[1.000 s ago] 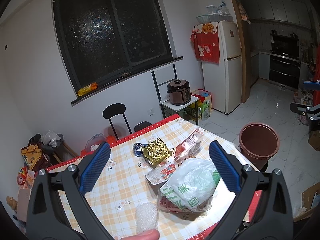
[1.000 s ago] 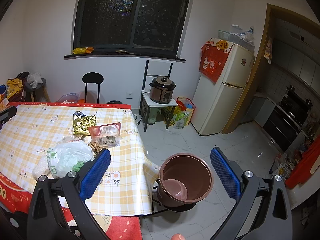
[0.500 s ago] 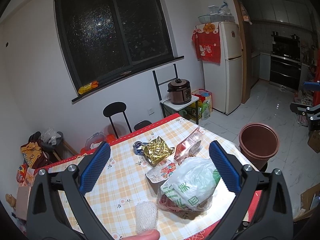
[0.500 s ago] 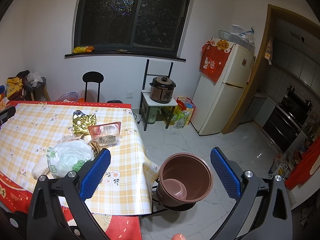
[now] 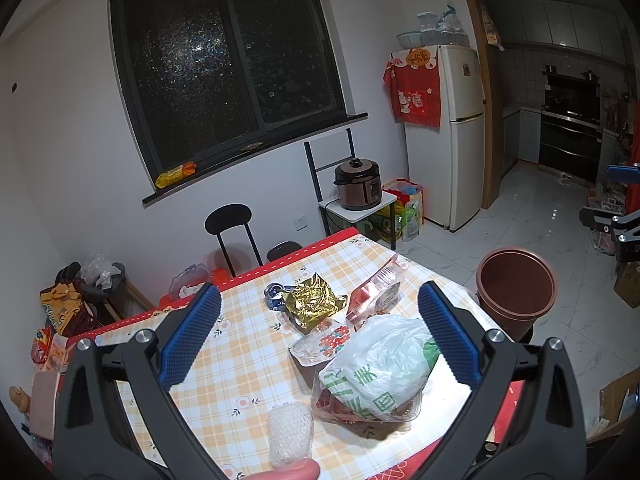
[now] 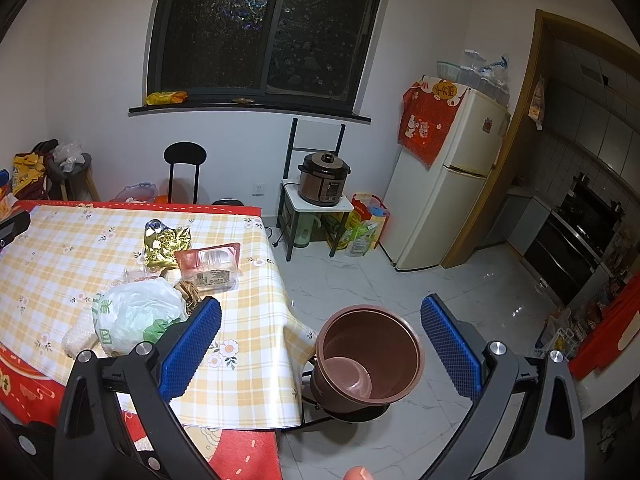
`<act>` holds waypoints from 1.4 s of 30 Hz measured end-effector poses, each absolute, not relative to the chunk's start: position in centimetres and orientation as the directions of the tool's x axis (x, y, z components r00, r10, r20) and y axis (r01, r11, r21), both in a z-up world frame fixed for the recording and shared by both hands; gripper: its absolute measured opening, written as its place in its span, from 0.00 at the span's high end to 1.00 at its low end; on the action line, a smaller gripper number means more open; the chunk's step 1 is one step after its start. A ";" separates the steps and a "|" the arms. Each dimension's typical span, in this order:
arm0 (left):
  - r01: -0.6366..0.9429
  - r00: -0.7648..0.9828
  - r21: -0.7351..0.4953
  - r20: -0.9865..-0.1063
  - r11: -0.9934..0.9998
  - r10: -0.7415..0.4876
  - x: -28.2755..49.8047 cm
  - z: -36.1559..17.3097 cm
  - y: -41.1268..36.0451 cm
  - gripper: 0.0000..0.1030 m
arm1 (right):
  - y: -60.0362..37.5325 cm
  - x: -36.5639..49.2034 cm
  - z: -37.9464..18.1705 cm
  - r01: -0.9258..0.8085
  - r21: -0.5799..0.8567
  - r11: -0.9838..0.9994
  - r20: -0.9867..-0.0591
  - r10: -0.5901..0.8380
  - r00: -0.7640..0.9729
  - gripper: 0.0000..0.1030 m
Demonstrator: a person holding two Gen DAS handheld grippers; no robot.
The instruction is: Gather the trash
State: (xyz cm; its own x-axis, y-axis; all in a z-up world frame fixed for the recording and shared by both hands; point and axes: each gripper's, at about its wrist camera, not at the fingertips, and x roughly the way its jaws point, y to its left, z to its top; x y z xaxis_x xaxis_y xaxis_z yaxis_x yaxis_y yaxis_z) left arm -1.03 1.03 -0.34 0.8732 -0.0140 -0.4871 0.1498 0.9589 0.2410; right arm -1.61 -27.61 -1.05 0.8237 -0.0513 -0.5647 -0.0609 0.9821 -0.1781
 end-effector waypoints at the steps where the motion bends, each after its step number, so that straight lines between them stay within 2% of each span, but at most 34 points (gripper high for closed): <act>1: 0.149 0.873 0.241 -0.487 0.959 -0.014 -1.0 -0.3 1.0 0.05 | -27.6 -1.6 -1.1 -0.061 -0.179 0.982 -0.564 -0.052 0.824 0.04; 28: 0.149 0.871 0.212 -0.490 0.966 -0.027 -1.1 -0.8 0.9 0.05 | -28.7 -1.0 -2.4 -0.062 -0.148 0.987 -0.589 -0.037 0.807 0.04; 35: 0.126 0.868 0.140 -0.495 0.982 -0.041 0.4 -2.2 1.7 0.05 | -29.8 0.0 -4.9 -0.055 -0.085 0.995 -0.594 -0.006 0.805 0.04; 39: 0.080 0.856 0.111 -0.517 0.991 -0.011 0.8 -4.0 3.2 0.05 | -30.4 1.1 -7.8 -0.067 0.025 0.997 -0.623 0.068 0.779 0.04; 42: 0.020 0.845 0.096 -0.534 0.995 0.034 0.5 -5.6 4.6 0.05 | -29.7 1.7 -10.0 -0.099 0.026 0.995 -0.638 0.093 0.764 0.04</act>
State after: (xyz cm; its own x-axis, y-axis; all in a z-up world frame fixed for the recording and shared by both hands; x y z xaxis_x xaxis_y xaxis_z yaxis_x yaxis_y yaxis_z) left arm 0.48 4.57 -5.60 0.8449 0.0342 -0.5338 0.0202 0.9952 0.0958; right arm 1.73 -29.74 -9.99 0.7644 0.0930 -0.6379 -0.0993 0.9947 0.0261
